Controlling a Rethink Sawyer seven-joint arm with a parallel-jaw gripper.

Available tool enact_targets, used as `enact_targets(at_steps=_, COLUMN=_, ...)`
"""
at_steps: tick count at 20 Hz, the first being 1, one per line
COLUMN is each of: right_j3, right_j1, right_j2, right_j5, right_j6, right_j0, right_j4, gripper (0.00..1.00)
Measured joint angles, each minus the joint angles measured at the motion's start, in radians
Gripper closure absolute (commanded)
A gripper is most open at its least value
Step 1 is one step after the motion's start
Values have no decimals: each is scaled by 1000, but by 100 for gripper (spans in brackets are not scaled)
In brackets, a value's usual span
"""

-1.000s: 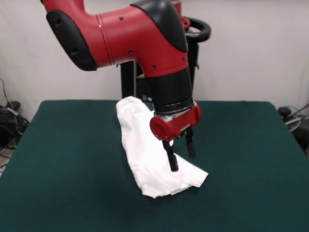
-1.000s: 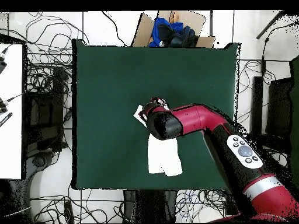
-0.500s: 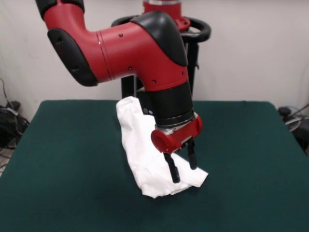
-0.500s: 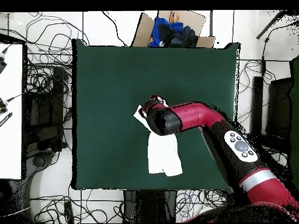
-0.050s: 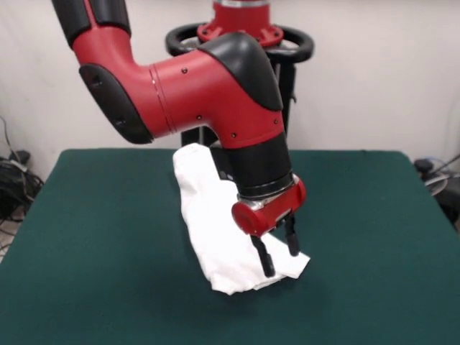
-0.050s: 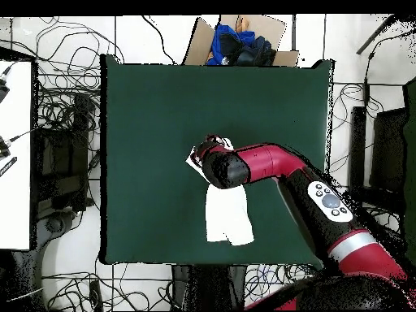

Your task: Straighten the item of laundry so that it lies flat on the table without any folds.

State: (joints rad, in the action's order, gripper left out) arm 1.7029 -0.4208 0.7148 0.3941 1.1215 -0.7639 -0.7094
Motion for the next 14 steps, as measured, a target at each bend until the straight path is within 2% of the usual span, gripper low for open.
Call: enact_targets(at_steps=14, right_j3=-2, right_j1=55, right_j2=-13, right_j5=0, right_j6=0, right_j0=14, right_j4=0, gripper=0)
